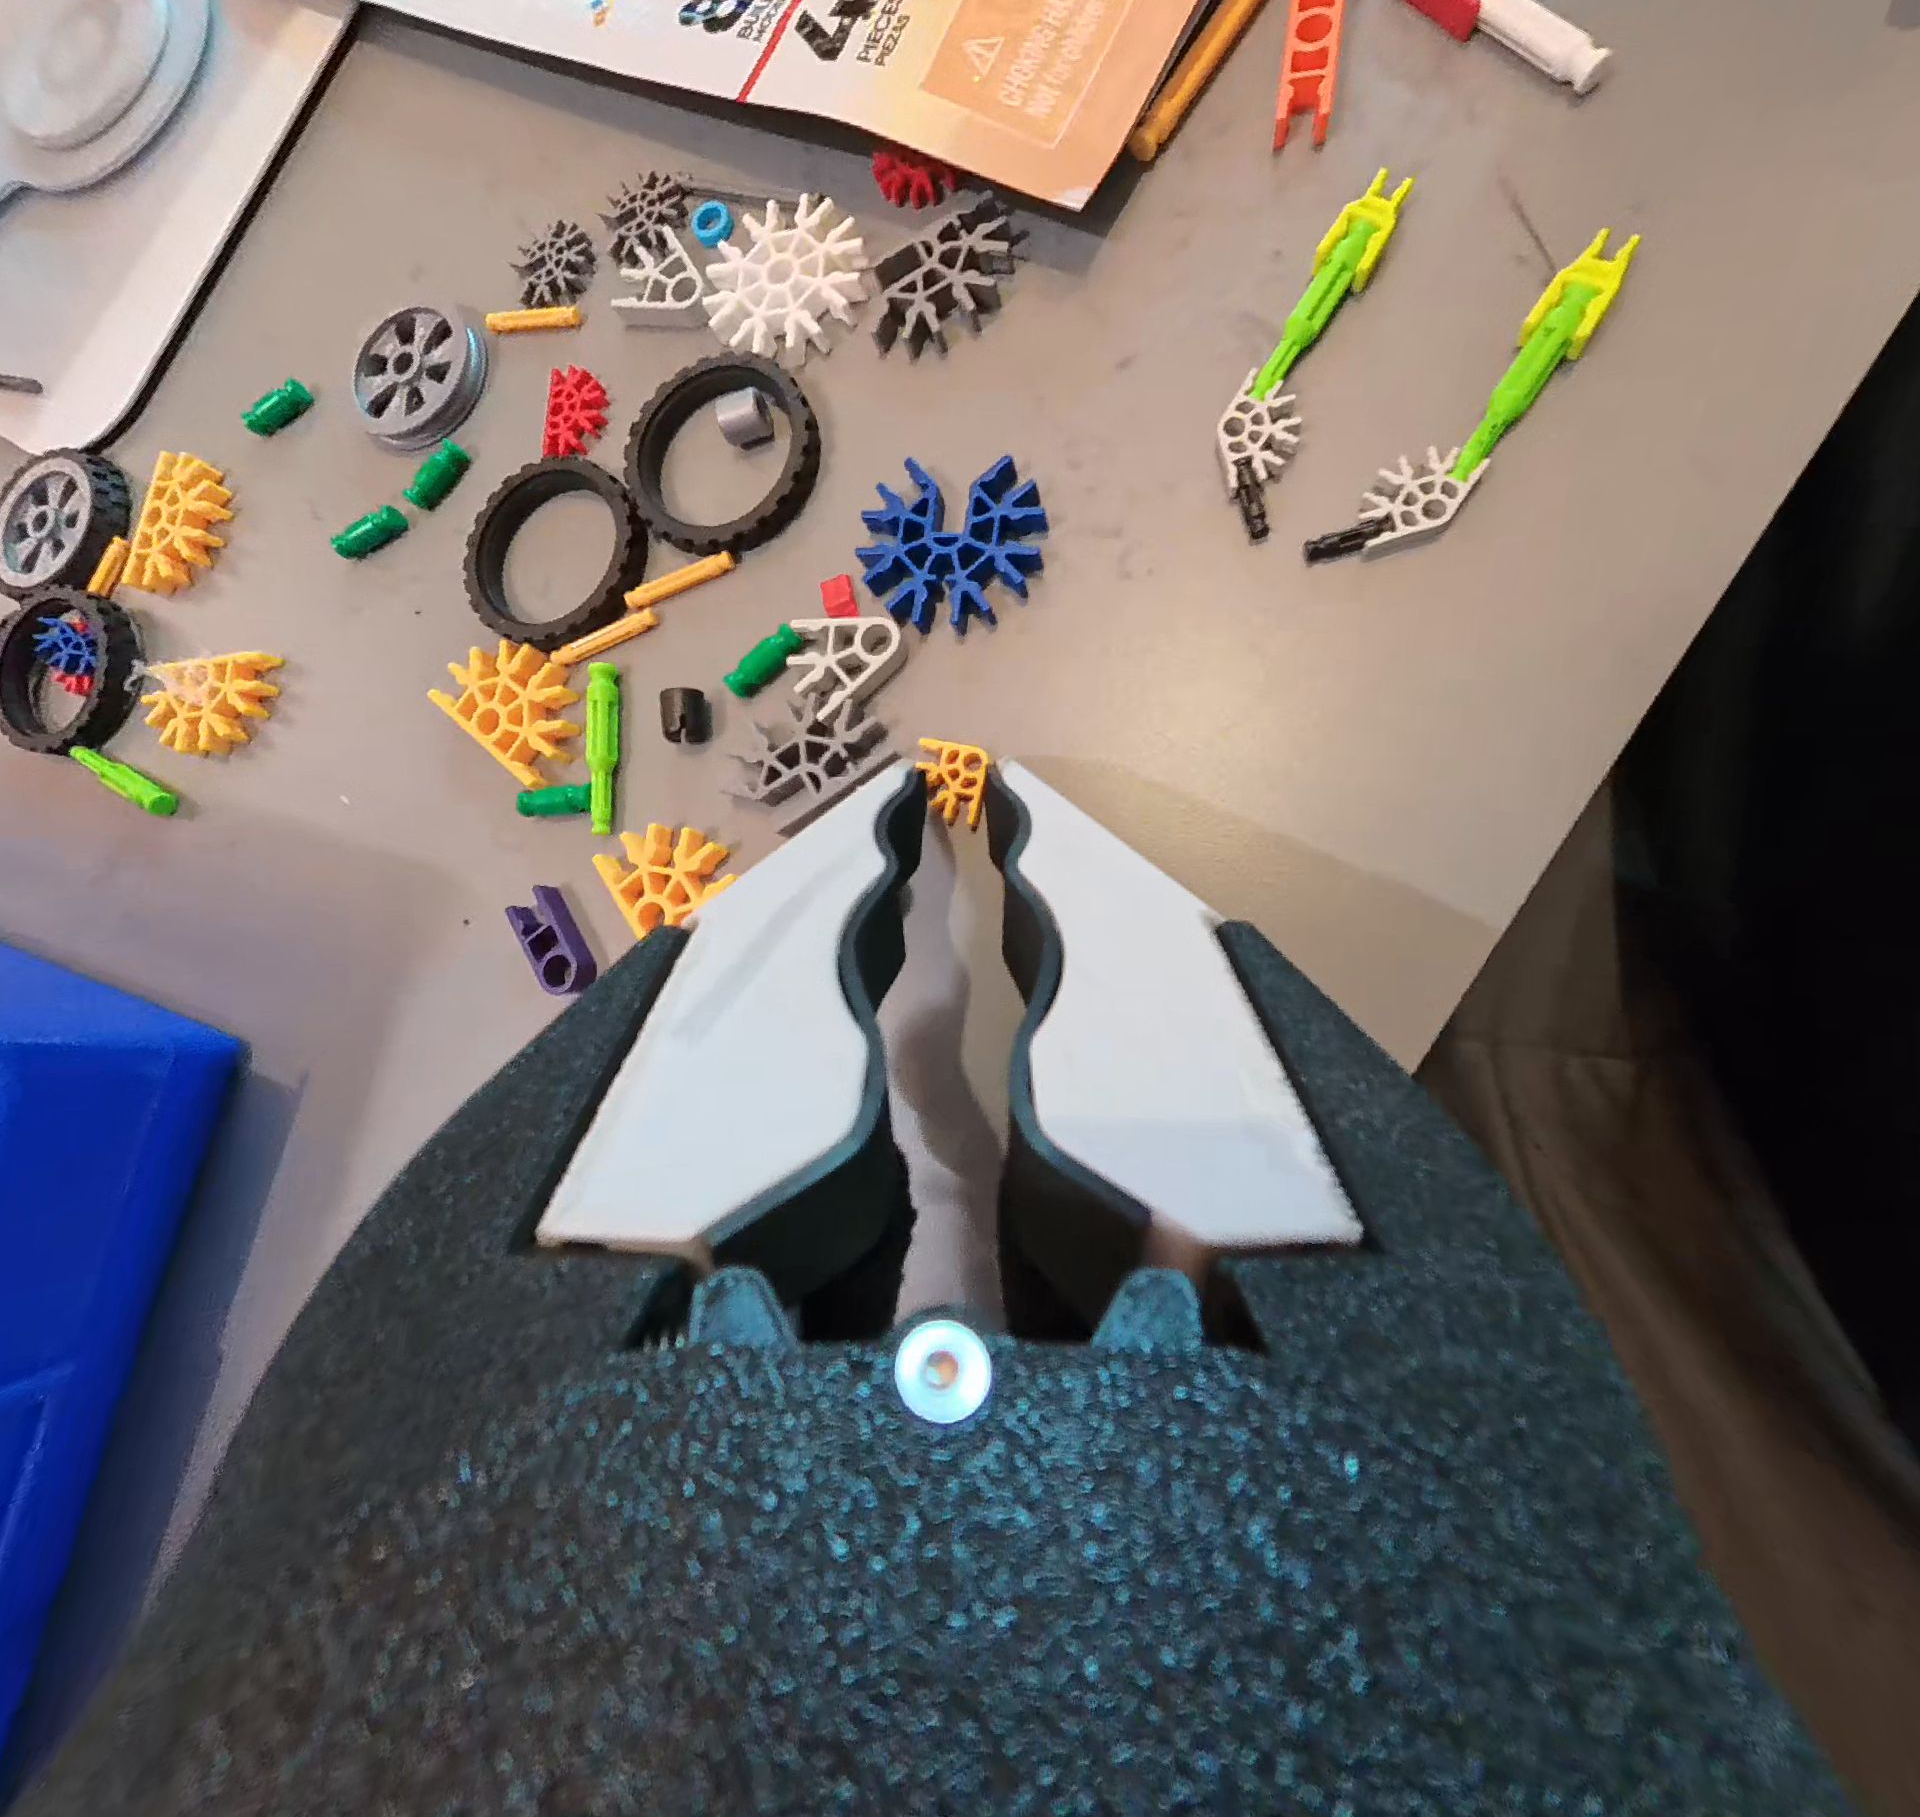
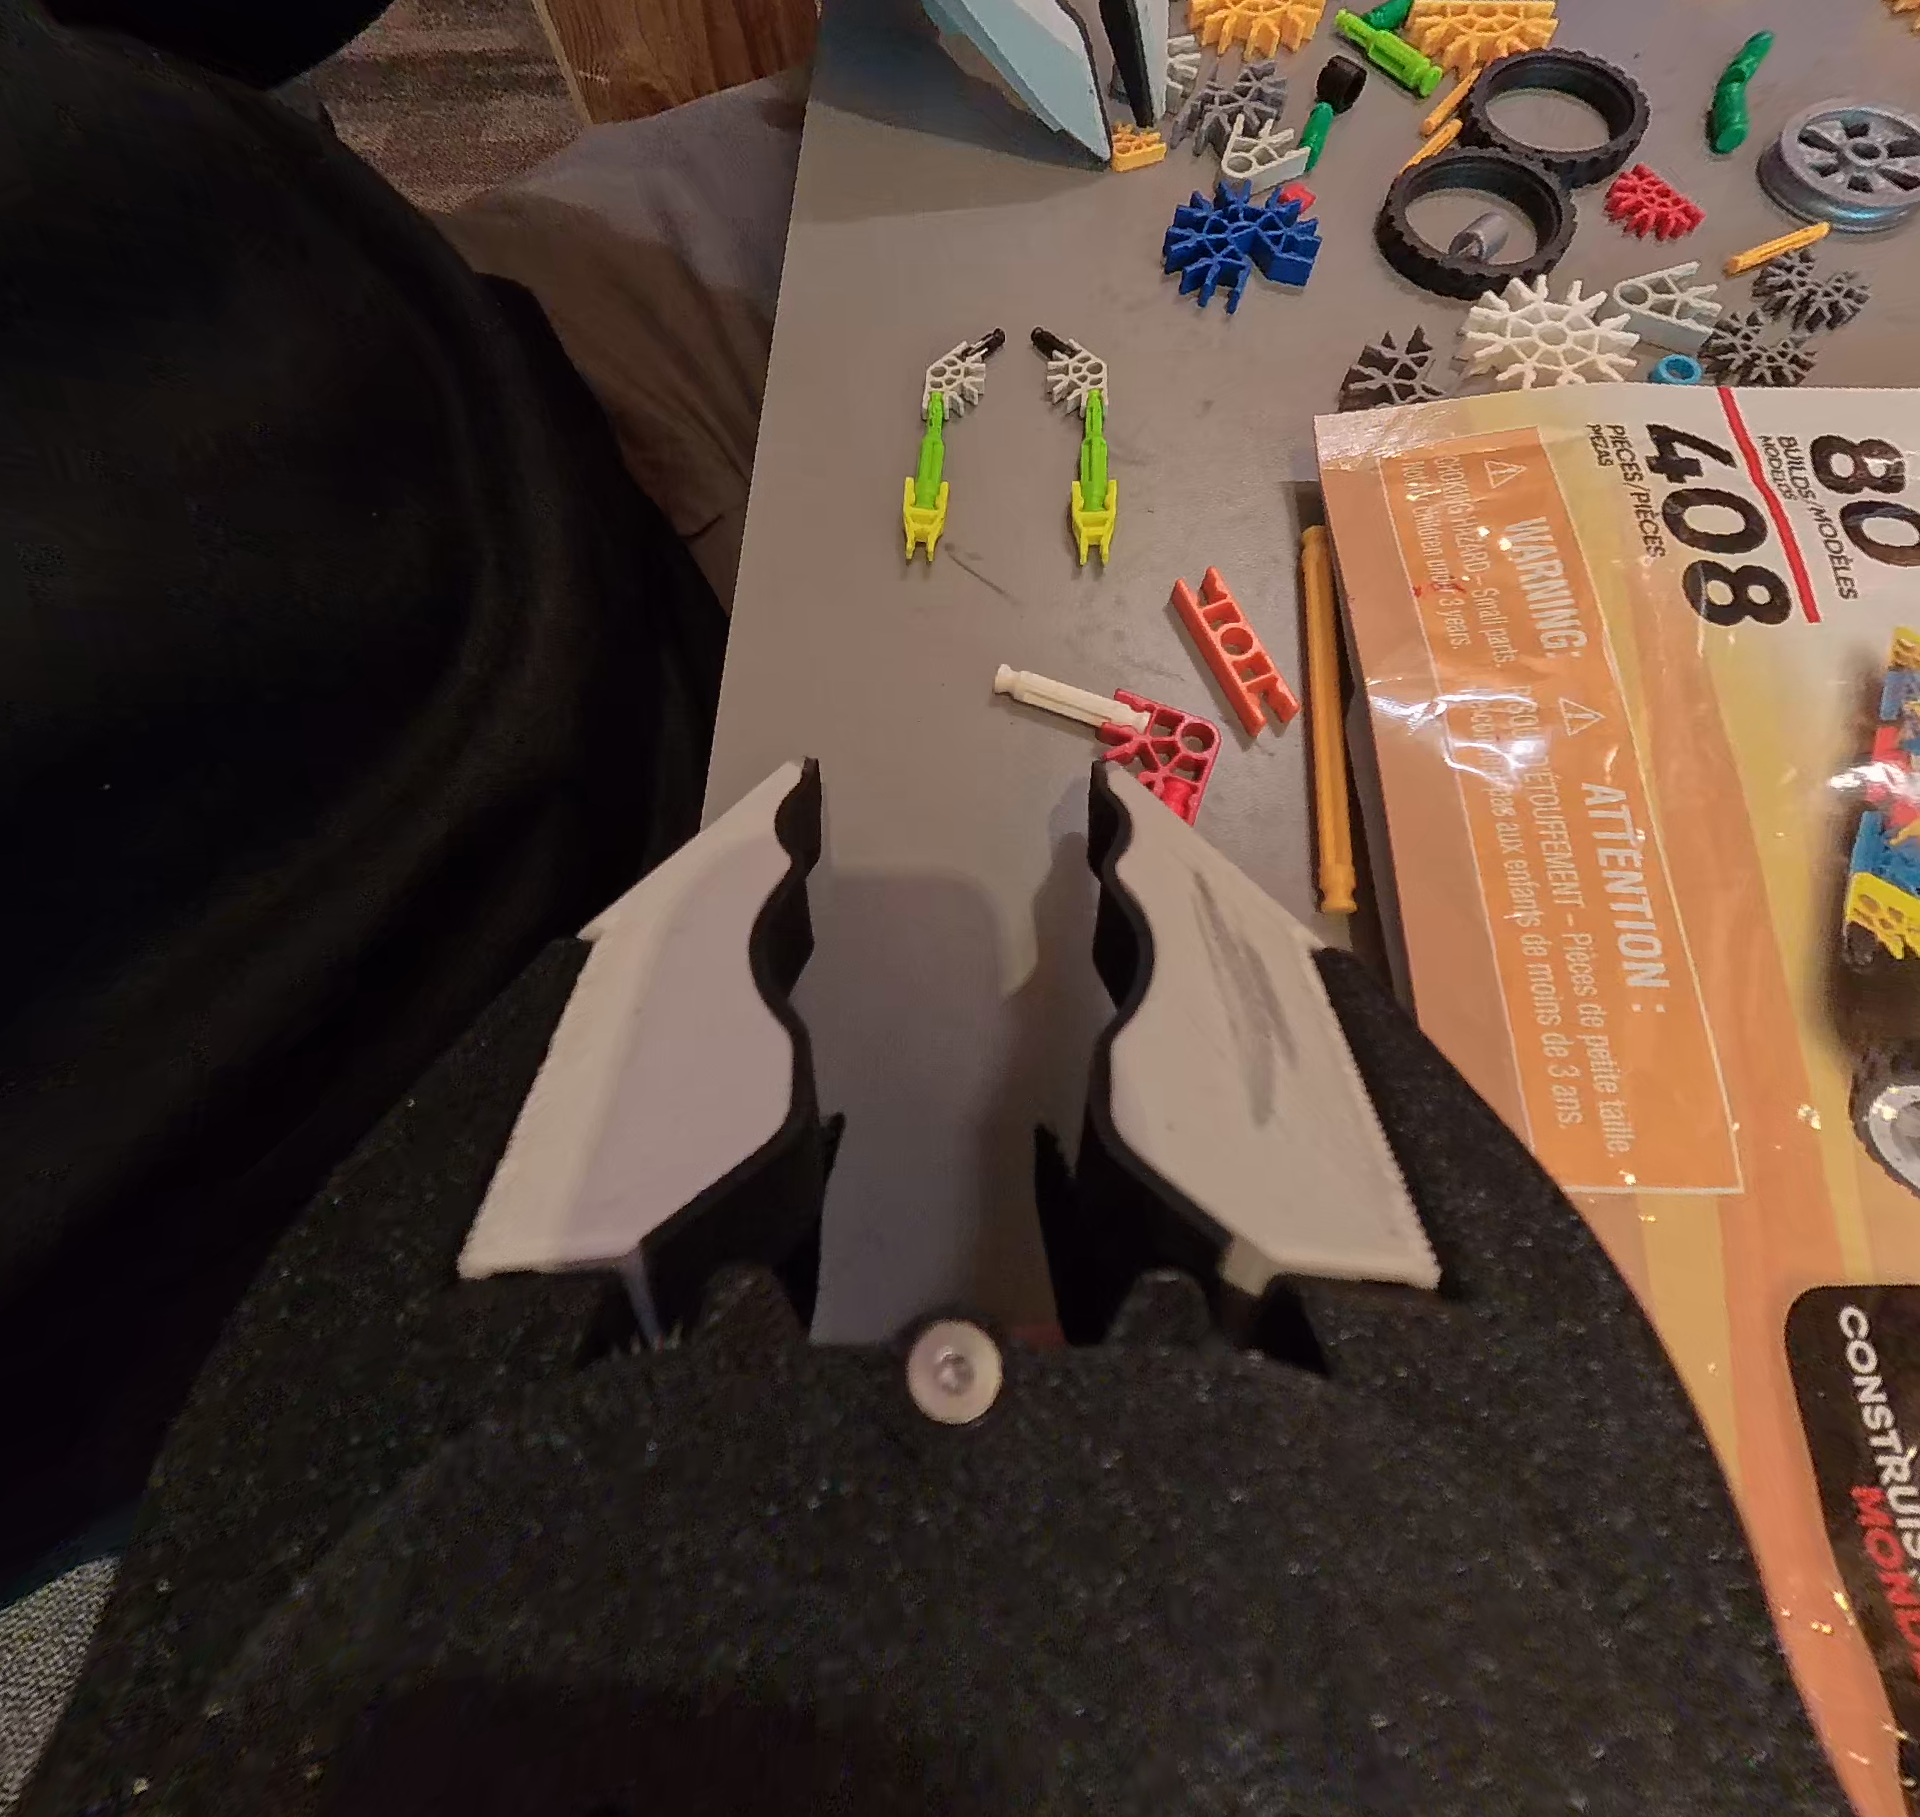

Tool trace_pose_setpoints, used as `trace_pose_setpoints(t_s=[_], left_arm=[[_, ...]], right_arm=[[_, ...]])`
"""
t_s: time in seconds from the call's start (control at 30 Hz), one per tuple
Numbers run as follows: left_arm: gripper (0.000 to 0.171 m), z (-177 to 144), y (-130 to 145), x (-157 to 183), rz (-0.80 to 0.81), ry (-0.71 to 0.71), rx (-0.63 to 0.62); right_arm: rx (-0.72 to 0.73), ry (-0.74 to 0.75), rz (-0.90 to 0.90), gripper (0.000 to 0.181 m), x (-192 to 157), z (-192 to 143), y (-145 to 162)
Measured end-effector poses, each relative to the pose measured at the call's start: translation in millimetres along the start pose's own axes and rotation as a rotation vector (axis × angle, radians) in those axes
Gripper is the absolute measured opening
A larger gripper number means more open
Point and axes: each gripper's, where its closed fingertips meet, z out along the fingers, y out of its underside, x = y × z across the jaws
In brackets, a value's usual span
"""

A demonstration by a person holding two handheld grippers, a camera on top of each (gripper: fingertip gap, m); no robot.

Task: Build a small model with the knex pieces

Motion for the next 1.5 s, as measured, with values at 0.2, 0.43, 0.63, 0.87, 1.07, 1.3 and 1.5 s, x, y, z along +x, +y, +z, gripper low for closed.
trace_pose_setpoints(t_s=[0.2,0.43,0.63,0.87,1.07,1.3,1.5], left_arm=[[0.006,-1,-4,11,0.033,0.011,0.027],[0.003,0,-11,21,0.041,0.011,0.063],[0.000,-3,-15,24,0.031,0.029,0.102],[0.000,-2,-15,19,-0.017,0.025,0.110],[0.000,-1,-12,13,-0.038,0.001,0.088],[0.018,5,-13,16,-0.077,0.026,0.054],[0.011,7,-15,19,-0.089,0.044,0.045]], right_arm=[[0.001,-0.005,-0.004,0.050,-1,0,0],[0.005,0.008,-0.012,0.050,1,-1,-2],[0.005,0.010,-0.015,0.050,0,0,-3],[0.014,0.013,-0.017,0.050,-2,0,-4],[0.011,0.023,-0.021,0.050,-2,0,-3],[0.028,0.024,-0.029,0.050,-5,-1,-5],[0.034,0.022,-0.036,0.050,-6,-2,-6]])
